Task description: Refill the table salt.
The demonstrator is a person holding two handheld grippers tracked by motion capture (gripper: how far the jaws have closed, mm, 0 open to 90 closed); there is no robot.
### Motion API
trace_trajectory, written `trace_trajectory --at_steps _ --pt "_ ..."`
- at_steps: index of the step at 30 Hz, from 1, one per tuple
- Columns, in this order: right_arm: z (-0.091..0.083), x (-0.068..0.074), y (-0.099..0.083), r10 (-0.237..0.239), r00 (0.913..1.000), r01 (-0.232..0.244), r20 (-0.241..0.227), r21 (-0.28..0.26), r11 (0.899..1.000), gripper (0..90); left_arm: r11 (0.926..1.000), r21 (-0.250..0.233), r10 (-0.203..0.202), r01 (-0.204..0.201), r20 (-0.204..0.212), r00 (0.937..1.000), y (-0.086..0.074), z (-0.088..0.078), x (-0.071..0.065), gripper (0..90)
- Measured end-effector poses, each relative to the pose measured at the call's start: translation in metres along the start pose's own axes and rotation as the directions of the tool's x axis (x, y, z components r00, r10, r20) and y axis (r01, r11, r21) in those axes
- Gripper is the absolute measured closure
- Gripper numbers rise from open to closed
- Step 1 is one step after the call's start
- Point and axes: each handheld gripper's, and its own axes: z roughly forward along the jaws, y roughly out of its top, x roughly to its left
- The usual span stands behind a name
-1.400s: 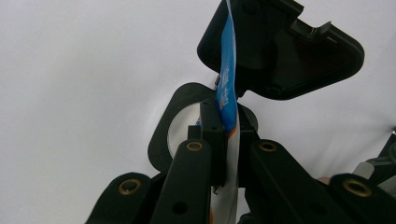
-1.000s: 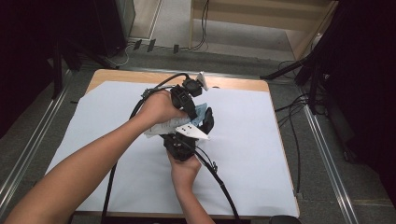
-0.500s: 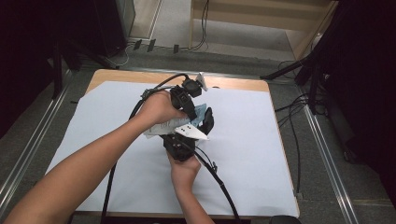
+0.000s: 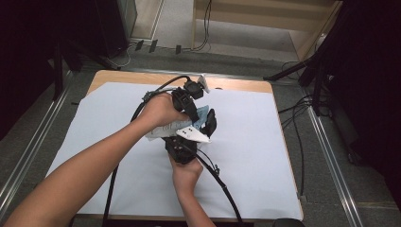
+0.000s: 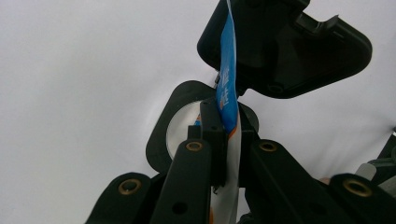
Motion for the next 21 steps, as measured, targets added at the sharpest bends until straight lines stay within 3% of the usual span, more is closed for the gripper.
trace_trajectory --at_steps 21 --pt "-0.0023 -0.0022 0.0003 0.001 1.0000 -0.001 -0.005 -0.003 1.000 90.0 0.9999 0.013 -0.003 0.003 -0.011 0.9999 0.0037 0.0030 -0.0040 89.6"
